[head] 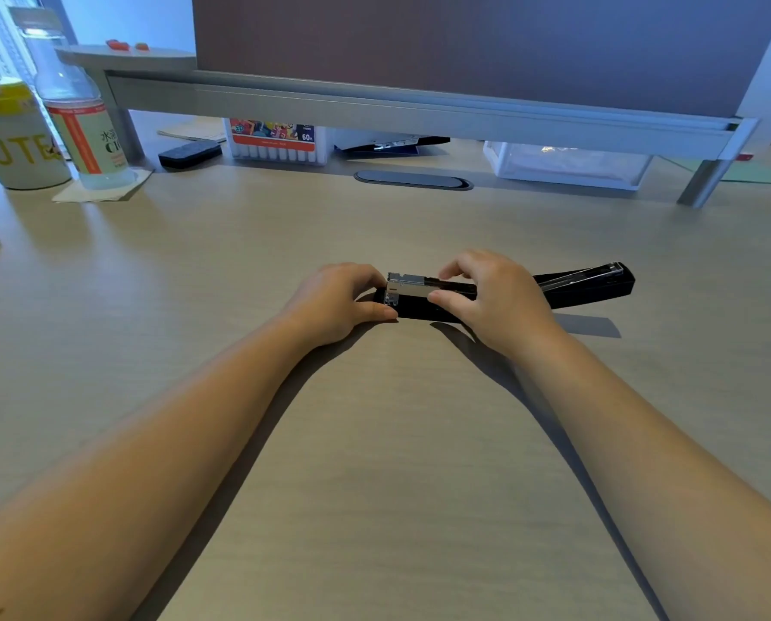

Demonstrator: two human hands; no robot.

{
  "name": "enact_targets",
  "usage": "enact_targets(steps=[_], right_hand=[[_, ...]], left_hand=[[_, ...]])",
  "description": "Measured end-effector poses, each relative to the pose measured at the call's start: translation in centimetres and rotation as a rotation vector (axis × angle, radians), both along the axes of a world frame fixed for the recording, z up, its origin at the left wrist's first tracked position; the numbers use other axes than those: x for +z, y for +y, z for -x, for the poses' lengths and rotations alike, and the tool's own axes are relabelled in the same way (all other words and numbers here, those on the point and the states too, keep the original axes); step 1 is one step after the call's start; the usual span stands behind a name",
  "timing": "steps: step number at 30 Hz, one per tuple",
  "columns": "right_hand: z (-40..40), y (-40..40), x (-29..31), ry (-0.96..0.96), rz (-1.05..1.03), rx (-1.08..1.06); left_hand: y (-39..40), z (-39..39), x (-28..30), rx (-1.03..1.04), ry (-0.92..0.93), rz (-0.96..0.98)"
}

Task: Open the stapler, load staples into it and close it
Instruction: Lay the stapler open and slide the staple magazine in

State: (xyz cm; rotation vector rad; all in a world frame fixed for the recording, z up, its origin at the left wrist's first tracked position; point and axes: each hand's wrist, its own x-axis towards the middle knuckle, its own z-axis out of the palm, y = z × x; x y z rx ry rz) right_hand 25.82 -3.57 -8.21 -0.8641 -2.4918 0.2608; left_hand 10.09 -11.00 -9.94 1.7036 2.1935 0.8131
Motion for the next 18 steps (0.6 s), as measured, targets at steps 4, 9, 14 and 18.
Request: enact_targets(steps=[4,9,14,18], right_hand=[[-1.8,0.5,0.1,-0.032,-0.105,-0.211],[-3.5,0.6,0.3,0.048,-0.129,-0.528],[-4.2,0.5,-0.6,0.329,0.175,-0.629],[-3.7,0.3,-0.5,0.742,0.473,-0.539]], left_hand=[[-0.2,0.0,0.3,0.015,-0.004,0.010],[-0.5,-0.1,0.4,0.061,0.020,0.006],[-0.7,-0.2,0.3,0.086,0.016,0.010],[-0.7,-0.2,0.2,0.092,0.005,-0.001]])
